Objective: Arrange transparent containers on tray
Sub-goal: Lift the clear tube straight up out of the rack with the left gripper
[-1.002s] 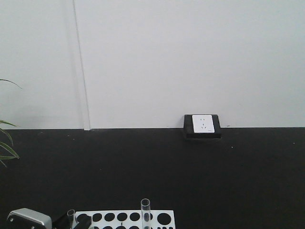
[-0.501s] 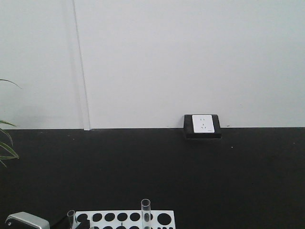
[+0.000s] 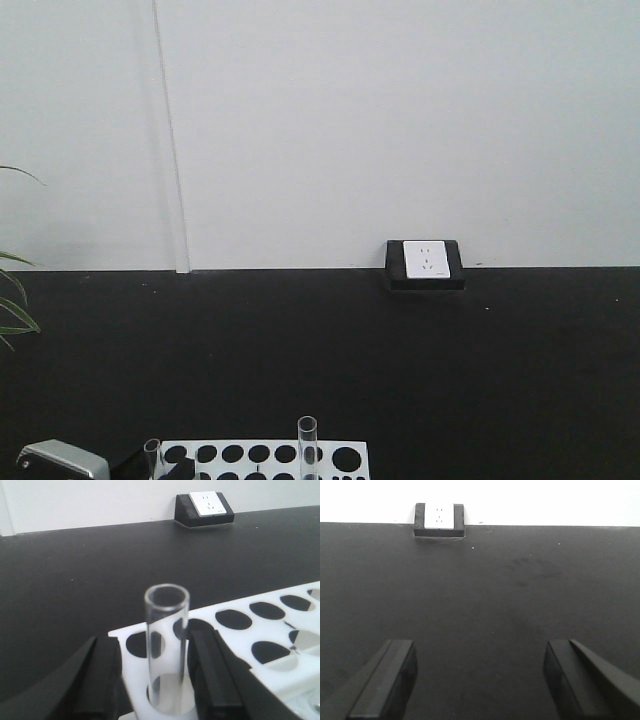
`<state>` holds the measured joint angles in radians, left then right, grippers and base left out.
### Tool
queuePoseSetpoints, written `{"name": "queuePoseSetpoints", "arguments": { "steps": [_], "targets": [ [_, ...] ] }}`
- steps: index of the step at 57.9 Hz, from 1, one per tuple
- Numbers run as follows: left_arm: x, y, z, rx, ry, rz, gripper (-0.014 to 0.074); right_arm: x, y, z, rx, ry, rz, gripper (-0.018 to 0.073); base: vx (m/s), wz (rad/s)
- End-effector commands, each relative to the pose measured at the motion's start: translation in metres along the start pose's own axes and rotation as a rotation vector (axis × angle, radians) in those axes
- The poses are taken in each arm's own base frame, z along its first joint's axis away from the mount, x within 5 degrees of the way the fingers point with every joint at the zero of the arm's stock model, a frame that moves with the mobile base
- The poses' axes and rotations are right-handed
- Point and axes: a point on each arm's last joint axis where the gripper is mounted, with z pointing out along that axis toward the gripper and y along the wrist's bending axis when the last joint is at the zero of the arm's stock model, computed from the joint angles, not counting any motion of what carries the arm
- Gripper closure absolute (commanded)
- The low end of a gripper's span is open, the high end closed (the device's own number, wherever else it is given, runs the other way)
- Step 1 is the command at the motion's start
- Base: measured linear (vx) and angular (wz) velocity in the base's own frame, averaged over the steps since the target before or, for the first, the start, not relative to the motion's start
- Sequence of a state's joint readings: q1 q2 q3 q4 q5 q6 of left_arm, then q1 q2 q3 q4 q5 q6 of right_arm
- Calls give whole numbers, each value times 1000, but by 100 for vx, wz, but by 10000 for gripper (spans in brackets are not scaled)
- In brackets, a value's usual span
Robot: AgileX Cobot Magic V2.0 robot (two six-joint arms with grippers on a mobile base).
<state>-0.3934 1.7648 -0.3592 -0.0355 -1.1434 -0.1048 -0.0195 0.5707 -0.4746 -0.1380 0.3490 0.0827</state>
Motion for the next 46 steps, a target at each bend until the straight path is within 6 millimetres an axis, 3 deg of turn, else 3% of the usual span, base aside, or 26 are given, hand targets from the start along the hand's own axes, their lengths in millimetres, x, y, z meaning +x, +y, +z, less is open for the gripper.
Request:
{"name": "queuePoseSetpoints", "arguments": {
  "steps": [1, 9, 29, 46],
  "targets": [
    [-33, -6, 3, 41, -249, -6, 163, -17, 0, -2, -2, -98, -20, -33, 0, 0],
    [-29, -5, 5, 32, -197, -6, 163, -17, 0, -2, -2, -96, -20, -33, 0, 0],
    [-34, -5, 4, 34, -254, -8, 170, -16, 0, -2, -1, -91, -20, -33, 0, 0],
    [-33, -5, 4, 31, -242, -9, 299, -16, 0, -2, -1, -90, -20, -33, 0, 0]
  ]
}}
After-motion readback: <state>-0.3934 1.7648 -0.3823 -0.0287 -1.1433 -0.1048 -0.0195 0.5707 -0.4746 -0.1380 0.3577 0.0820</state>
